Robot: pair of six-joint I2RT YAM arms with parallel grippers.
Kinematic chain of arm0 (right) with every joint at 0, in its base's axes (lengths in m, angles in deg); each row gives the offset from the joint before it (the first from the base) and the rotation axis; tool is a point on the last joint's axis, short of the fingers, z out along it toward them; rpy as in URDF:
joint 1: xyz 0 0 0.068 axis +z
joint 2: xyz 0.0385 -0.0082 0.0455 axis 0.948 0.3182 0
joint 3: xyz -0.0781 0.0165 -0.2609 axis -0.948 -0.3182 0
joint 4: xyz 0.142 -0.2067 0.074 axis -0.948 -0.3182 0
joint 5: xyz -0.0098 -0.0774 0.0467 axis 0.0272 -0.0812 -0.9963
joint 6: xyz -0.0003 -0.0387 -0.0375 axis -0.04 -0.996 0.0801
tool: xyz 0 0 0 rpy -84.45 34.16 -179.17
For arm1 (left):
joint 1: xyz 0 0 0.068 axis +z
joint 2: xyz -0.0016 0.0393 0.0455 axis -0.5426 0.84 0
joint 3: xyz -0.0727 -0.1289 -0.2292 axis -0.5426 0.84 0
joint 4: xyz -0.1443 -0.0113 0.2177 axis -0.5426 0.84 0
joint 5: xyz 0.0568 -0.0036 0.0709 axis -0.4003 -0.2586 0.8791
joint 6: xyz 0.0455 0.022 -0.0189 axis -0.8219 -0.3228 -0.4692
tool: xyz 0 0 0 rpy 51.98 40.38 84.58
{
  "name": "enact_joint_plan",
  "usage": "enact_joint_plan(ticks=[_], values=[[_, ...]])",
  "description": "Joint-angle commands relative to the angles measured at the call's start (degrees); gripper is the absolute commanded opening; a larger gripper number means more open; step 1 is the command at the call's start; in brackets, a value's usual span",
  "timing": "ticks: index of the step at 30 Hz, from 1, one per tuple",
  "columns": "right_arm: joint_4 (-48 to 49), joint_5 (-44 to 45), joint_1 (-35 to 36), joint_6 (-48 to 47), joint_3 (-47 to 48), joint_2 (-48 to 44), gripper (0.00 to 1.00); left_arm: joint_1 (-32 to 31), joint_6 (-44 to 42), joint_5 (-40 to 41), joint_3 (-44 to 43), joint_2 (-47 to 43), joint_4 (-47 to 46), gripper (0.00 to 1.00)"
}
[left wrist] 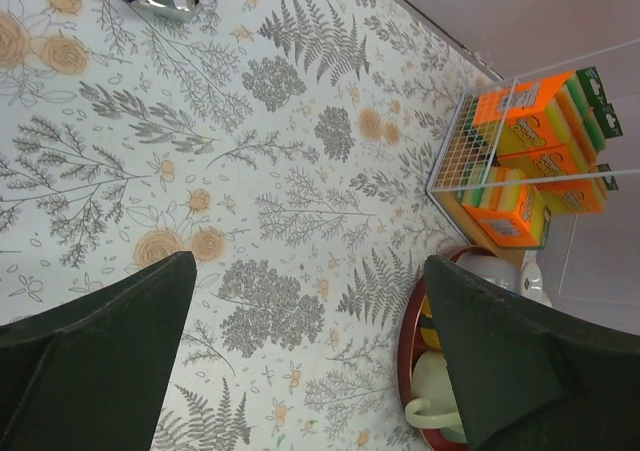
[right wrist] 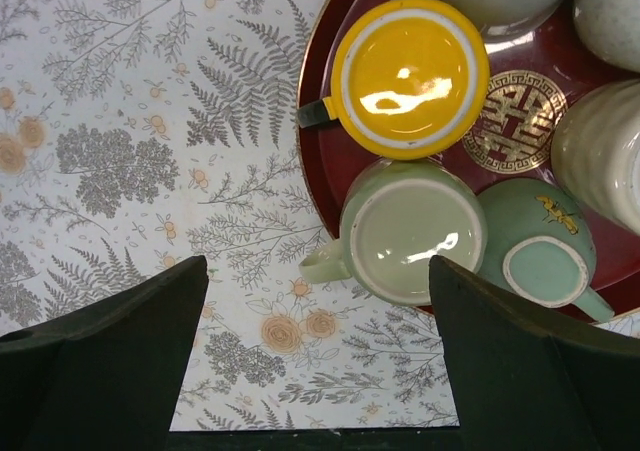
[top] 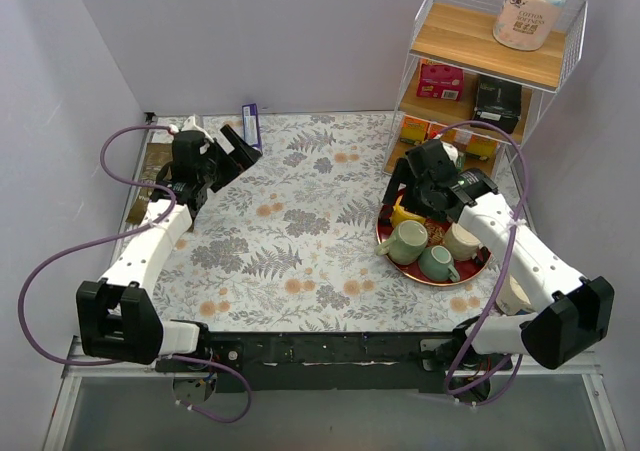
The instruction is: Turn the mug right side up
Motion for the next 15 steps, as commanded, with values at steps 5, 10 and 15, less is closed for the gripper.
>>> enact_joint_plan(ticks=[5, 10, 15], values=[[-4.12, -11.31, -2.84, 10.3, 1.62, 1.67, 0.98, -0.14, -1.99, -5.98, 4.07, -7.18, 2.0, 0.98], [-0.62, -18.96, -4.07, 15.76, -4.61, -0.95, 0.99, -0.14, -3.75, -7.82, 6.19, -9.74, 1.21, 0.98], [1.67, -17.31, -5.21, 18.57, -9.1, -6.75, 0.98, -1.28, -4.89, -15.54, 7.42, -8.69, -2.21, 0.98]])
